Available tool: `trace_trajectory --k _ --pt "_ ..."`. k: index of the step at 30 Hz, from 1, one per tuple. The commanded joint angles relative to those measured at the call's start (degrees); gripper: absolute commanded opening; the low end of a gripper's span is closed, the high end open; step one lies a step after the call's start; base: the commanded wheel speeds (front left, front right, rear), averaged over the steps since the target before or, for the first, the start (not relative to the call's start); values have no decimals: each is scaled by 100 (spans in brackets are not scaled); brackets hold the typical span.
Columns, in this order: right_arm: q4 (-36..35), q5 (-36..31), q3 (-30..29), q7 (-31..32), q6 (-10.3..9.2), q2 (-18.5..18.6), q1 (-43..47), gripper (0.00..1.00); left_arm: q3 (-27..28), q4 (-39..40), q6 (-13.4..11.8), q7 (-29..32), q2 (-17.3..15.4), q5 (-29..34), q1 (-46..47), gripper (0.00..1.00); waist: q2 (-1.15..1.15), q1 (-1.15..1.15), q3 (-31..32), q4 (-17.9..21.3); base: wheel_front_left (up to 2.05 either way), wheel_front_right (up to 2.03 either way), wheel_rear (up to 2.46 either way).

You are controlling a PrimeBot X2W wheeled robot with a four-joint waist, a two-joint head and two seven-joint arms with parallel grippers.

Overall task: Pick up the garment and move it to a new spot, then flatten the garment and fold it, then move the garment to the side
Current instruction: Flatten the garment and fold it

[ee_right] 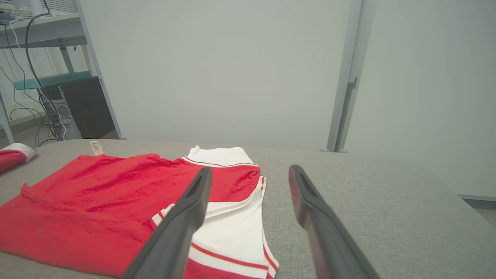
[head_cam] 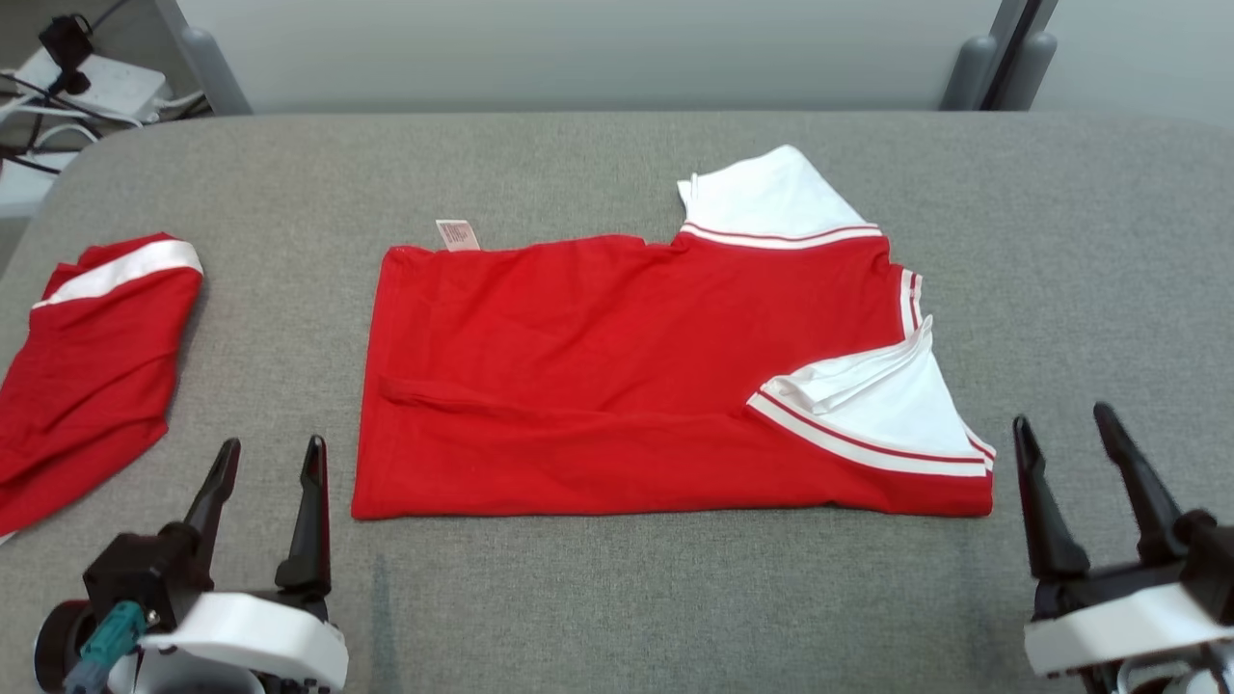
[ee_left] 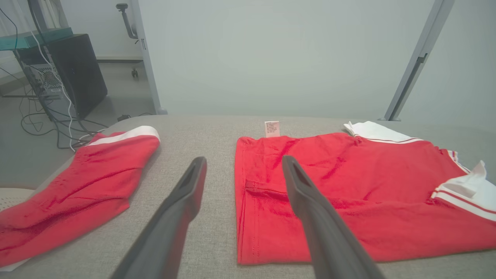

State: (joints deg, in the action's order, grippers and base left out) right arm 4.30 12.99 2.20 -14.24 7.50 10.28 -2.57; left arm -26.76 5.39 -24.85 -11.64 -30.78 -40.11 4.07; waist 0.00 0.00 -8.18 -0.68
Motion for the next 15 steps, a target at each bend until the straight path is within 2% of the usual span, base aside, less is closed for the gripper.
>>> trace_trajectory --k 1,9,15 --pt "-159 -63 80 -74 -1 48 48 100 232 169 -65 -58 -199 73 88 100 0 0 130 1 0 0 0" --pt "-64 -189 36 -75 -1 -160 698 100 111 241 -41 -132 -159 31 -400 100 0 0 549 -67 0 0 0" --pt "-51 -190 9 -75 -1 -211 848 100 139 128 6 -173 -169 18 -456 100 0 0 671 -99 0 0 0"
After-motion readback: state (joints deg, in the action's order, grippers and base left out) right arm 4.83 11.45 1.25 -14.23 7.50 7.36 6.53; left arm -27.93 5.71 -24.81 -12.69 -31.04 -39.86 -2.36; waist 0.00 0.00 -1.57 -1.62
